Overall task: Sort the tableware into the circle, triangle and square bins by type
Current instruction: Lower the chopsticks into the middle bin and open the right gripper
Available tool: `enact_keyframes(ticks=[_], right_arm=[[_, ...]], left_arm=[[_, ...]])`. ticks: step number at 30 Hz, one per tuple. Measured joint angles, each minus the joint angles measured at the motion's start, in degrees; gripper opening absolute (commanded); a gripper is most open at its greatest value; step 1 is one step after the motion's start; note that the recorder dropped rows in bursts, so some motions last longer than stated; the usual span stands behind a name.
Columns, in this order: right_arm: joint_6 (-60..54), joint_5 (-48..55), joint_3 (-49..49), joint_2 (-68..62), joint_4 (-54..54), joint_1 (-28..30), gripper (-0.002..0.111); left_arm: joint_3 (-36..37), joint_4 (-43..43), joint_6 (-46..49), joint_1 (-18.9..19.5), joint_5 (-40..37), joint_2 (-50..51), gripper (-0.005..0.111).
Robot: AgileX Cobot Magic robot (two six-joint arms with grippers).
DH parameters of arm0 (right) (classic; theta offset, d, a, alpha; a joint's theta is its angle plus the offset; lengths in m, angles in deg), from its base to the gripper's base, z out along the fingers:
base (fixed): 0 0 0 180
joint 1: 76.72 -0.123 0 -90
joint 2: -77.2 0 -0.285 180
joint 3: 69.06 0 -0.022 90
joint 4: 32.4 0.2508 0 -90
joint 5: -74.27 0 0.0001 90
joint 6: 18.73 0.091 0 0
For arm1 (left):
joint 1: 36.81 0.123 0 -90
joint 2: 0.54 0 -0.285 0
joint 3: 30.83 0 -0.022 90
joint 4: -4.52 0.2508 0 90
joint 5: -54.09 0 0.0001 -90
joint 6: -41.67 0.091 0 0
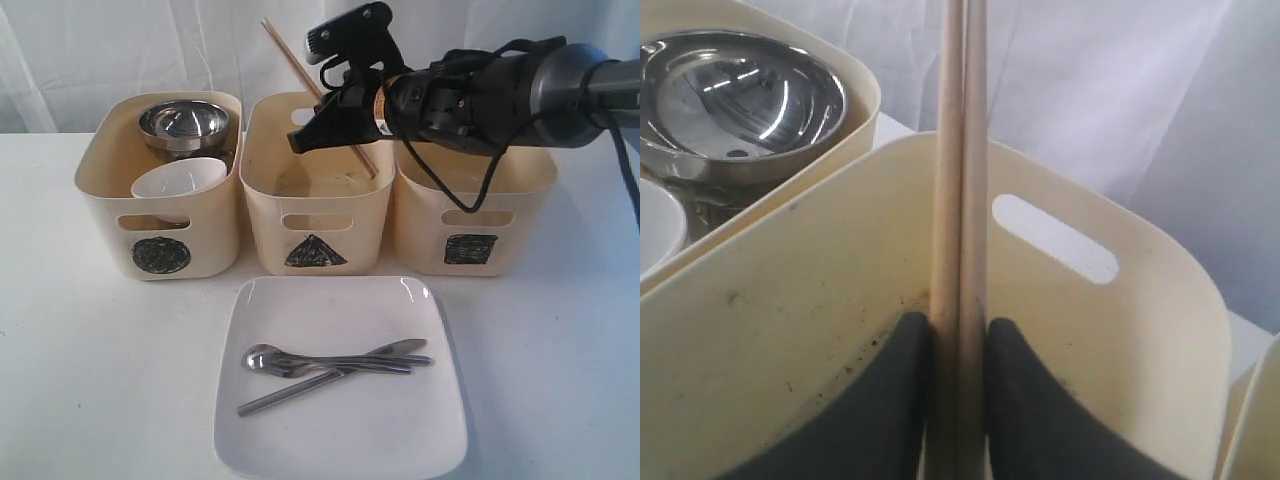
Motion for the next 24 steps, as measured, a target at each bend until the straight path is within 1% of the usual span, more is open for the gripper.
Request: enact_keyframes(ticks=[9,11,13,18,19,20,24], right_arm=[[0.0,0.0,0.0,-1.3,0.7,0.0,0.003],[0.0,0.0,0.0,-1.3,0.7,0.0,0.005],[0.0,0.0,0.0,-1.3,0.7,0.0,0.013],[0.0,0.0,-0.1,-2.0,0.8,0.0,0.054],[0.4,0.0,-0.2,-2.4,0.9,0.0,0.058],[0.7,0.0,-0.2,-2.6,0.9,0.0,0.061],[4.4,0.6,-0.2,-3.6,1.1,0.0,0.059]], left_arm=[[0.0,0.0,0.0,0.0,0.0,0.0,0.000],[0.0,0.0,0.0,0.0,0.0,0.0,0.000],[0.0,0.0,0.0,0.0,0.0,0.0,0.000],[0.0,0.0,0.0,0.0,0.0,0.0,0.000],[0.0,0.0,0.0,0.0,0.0,0.0,0.000],[0.0,0.0,0.0,0.0,0.0,0.0,0.000],[0.0,0.0,0.0,0.0,0.0,0.0,0.000]])
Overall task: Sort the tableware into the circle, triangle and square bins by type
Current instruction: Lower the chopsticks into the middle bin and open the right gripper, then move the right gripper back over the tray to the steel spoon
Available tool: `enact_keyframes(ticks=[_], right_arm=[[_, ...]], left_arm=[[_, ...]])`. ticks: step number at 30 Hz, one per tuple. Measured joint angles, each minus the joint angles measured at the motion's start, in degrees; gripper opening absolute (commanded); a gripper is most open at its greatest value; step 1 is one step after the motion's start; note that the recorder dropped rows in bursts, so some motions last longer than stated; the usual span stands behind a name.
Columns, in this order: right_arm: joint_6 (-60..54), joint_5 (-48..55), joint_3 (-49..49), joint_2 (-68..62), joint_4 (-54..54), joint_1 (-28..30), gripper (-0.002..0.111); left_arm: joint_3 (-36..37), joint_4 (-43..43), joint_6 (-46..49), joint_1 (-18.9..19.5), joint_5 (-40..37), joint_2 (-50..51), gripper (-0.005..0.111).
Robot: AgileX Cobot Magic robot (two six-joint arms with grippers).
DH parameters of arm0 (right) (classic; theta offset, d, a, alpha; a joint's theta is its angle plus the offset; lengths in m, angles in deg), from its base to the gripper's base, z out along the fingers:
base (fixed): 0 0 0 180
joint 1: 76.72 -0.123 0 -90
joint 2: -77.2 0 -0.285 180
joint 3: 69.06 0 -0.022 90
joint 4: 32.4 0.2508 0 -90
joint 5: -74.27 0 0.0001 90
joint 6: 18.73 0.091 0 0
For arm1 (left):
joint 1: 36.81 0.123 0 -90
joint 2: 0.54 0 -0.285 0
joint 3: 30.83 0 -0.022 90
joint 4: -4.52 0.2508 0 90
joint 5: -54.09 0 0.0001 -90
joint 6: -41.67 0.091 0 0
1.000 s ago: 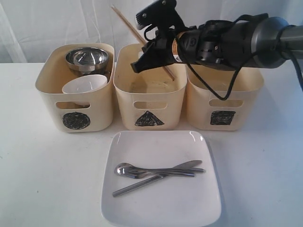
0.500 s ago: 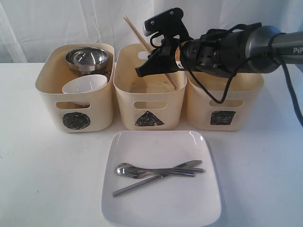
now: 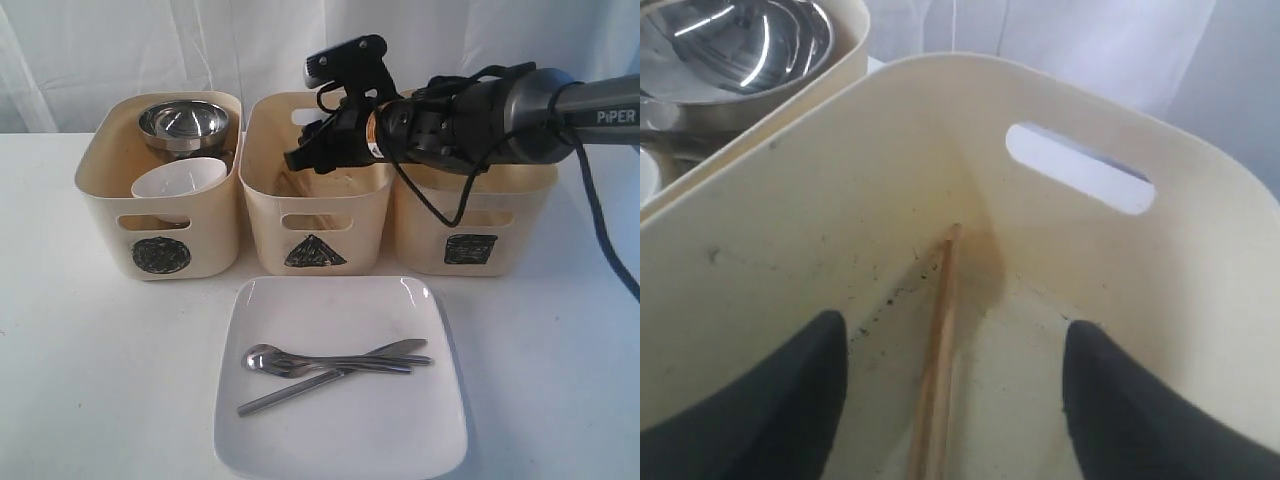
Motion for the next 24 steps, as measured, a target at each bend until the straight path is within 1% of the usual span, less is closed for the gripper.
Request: enact_keyframes(ticks=[7,12,17,20,22,24], right_arm=[[0.4,0.3,0.0,1.5,0.2,0.0,0.057],[-6.9,3.1,0.0,6.3,-0.1,0.0,0.054],[-12.3,8.9,0.0,11.5,-0.3,0.0,0.054],[-13.8,12.7,0.1,14.3,-0.3,0.0,0.047],[-14.2,13.9,1.1,16.3,-0.2,0.0,0.041],[-14.2,14.3,2.6,18.0,-0.1,0.0,0.038]], left_arm=[[0.0,0.0,0.0,0.0,0.0,0.0,0.000],[0.0,0.0,0.0,0.0,0.0,0.0,0.000],[0.0,0.0,0.0,0.0,0.0,0.0,0.000],[0.0,0.0,0.0,0.0,0.0,0.0,0.000],[0.0,0.0,0.0,0.0,0.0,0.0,0.000],[0.0,0.0,0.0,0.0,0.0,0.0,0.000]])
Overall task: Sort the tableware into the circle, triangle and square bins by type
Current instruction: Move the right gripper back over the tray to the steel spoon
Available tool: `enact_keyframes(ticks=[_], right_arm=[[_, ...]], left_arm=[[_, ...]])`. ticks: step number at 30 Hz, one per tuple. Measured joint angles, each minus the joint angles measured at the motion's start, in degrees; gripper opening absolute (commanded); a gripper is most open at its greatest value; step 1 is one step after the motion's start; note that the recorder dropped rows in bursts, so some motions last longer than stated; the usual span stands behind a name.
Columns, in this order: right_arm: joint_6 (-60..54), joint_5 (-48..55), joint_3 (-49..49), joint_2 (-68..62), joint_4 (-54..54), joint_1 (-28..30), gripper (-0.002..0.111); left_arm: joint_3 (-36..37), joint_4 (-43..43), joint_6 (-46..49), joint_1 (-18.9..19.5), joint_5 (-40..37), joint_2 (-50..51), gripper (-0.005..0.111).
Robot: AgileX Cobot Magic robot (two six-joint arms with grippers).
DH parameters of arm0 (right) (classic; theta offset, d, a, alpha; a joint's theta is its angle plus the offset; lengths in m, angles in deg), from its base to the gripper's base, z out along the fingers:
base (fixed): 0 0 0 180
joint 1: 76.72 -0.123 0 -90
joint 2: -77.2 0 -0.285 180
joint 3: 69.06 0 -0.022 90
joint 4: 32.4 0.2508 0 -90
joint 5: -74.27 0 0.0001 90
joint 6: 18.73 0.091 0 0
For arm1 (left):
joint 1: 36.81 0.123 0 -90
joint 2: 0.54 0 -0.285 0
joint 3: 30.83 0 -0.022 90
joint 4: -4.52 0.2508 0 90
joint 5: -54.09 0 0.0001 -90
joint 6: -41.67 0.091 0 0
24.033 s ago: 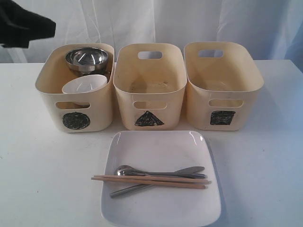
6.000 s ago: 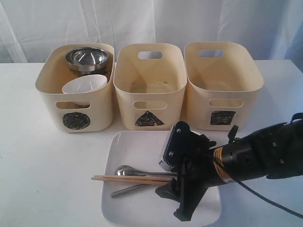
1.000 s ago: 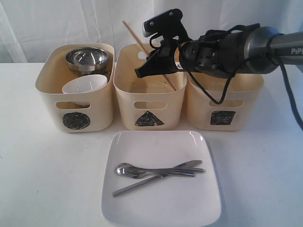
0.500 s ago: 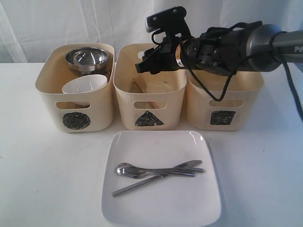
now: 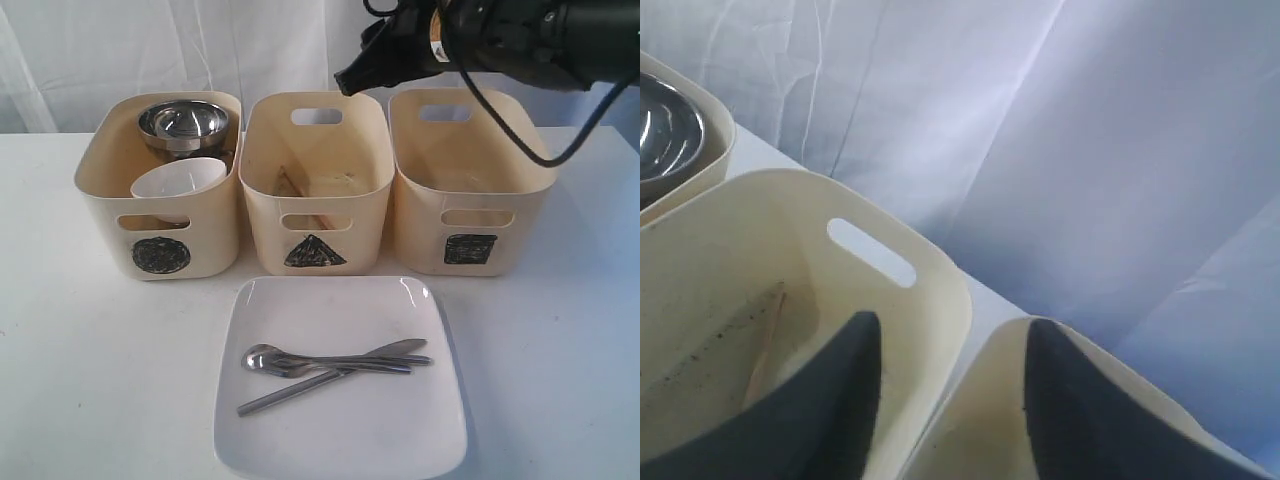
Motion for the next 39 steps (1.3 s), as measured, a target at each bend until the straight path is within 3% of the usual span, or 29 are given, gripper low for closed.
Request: enact_keyframes(ticks=[4,13,20,27,31,37,39], right_arm=[[-0.1,-0.6,5.1,4.1,0.8,0.0,0.036],[-0.4,-8.1,20.6,14.8,1.3,-1.5,0.017],[-0.4,-8.3,31.1,20.9,1.3,-4.9,0.005],[-0.4,-7.8,39.8,21.1,1.3,-6.0,0.004],[-0.7,-8.5,42.1,19.5,1.3,-6.1,0.017],[-1.5,-10.8,42.7,14.9,1.3,-6.1,0.065],[-1.6,-12.5,42.8,12.6,1.3,-6.3,0.064]], left_arm=[[0.0,0.0,0.0,0.0,0.0,0.0,0.000],[0.0,0.0,0.0,0.0,0.0,0.0,0.000],[0.0,0.0,0.0,0.0,0.0,0.0,0.000],[0.0,0.0,0.0,0.0,0.0,0.0,0.000],[0.0,0.0,0.0,0.0,0.0,0.0,0.000],[0.0,0.0,0.0,0.0,0.0,0.0,0.000],[0.0,0.0,0.0,0.0,0.0,0.0,0.000]])
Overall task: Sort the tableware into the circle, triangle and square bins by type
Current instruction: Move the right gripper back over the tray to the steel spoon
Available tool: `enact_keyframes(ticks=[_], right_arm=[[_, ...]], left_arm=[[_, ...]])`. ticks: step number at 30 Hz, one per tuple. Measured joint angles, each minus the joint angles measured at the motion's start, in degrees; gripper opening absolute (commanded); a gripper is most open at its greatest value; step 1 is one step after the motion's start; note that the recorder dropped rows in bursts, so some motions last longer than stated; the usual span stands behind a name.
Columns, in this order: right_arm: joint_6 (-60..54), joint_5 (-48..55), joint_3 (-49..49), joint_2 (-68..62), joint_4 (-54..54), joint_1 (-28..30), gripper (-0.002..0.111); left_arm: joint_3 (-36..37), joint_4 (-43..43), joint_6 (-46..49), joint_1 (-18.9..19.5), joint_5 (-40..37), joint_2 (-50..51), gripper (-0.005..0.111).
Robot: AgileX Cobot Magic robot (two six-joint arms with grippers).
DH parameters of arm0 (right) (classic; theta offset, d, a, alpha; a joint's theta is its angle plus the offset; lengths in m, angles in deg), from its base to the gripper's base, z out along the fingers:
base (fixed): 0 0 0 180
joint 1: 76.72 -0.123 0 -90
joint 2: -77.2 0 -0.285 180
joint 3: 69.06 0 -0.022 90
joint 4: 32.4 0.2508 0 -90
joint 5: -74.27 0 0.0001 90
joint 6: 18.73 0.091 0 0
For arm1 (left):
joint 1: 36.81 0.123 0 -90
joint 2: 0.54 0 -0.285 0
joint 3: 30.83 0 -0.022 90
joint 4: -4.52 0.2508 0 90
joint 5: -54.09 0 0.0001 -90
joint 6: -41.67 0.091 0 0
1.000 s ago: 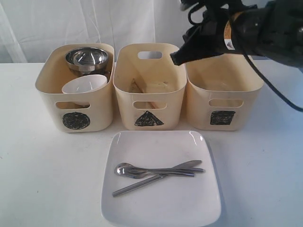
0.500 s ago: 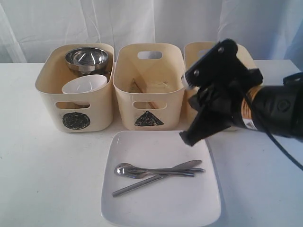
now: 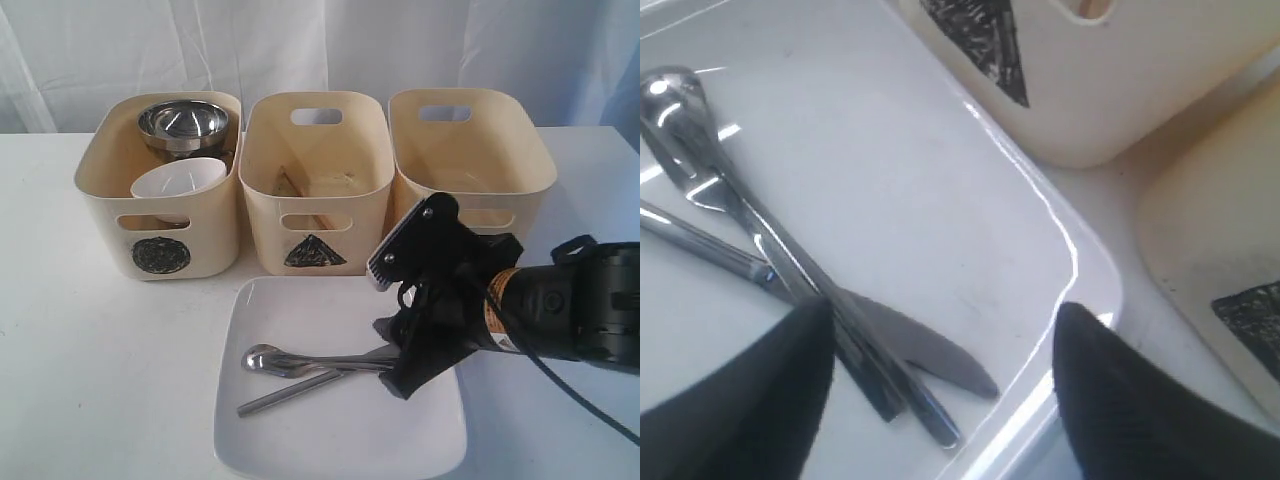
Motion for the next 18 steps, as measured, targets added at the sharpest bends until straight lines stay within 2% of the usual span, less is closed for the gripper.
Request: enact_keyframes(ticks=[3,9,13,18], right_arm=[[-1.3,-1.6,0.0,-4.1,0.0,-0.7,0.061],[-2.3,-6.5,0.0,-8.7,-2.0,-0.8,0.060],[-3.4,-7.1,0.0,-12.5,-4.7,-0.8,0.054],[-4.4,-7.9,-1.0,-15.0,-4.9,-0.8,0.053]], left_arm=[[0.0,0.0,0.0,0.0,0.0,0.0,0.000],[0.0,0.0,0.0,0.0,0.0,0.0,0.000],[0.0,0.0,0.0,0.0,0.0,0.0,0.000],[0.0,0.0,0.0,0.0,0.0,0.0,0.000]])
